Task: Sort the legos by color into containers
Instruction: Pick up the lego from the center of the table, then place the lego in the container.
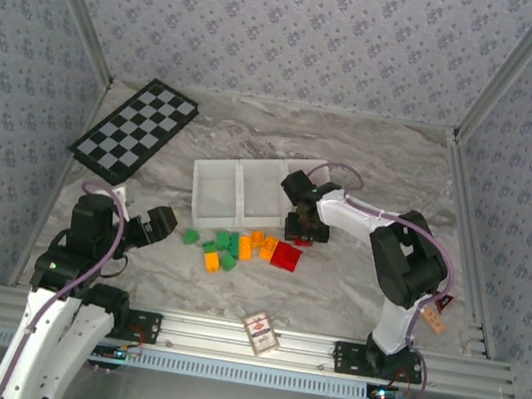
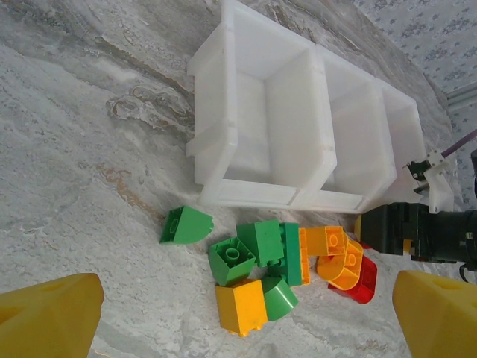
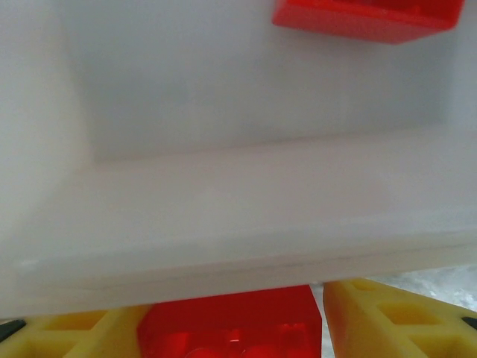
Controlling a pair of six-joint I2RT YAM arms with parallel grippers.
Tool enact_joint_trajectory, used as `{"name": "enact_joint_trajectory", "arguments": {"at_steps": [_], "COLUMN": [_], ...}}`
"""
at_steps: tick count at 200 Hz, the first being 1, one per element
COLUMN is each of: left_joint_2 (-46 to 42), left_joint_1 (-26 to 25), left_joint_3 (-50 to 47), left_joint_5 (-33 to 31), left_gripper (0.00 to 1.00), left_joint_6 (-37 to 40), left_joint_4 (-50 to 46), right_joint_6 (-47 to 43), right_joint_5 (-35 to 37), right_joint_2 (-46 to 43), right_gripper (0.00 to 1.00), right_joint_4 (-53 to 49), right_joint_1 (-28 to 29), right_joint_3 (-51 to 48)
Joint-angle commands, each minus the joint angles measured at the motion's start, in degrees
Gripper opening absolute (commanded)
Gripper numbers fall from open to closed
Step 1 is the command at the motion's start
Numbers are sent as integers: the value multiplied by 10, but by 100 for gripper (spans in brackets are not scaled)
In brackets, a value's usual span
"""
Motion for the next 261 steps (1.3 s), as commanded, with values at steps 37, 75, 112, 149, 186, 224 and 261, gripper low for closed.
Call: {"name": "enact_joint_trajectory", "arguments": {"at_steps": [37,75,112,149,186,224,261], "left_joint_2": [-8,-8,-8,-9,-13,-15,-15], "left_joint_1": [-2,-3,-2,-3,-3,-3,-3], "left_joint_3": [-3,-3,-3,-3,-2,-2,-2], "left_joint_5": [7,7,6,7,5,4,5], "left_gripper": [100,100,100,100,100,100,100], "left_joint_6": [-4,-4,-5,-5,-5,-5,-5], "left_joint_4": [2,3,4,2,-1,-1,0], "right_joint_6": [-9,-17,-48,-92,-113,-114,-109], "right_joint_5": [32,46,46,-20,-89,-111,-120], "right_joint_2": [-44,-107,-148,-94,9,88,105], "right_gripper": [53,47,46,46,44,44,45], "right_joint_4": [-42,-76,-96,-90,-103,-117,-94], "right_joint_1": [-4,-3,-17,-76,-112,-123,-130], "right_joint_3": [-15,3,61,161,284,354,339]}}
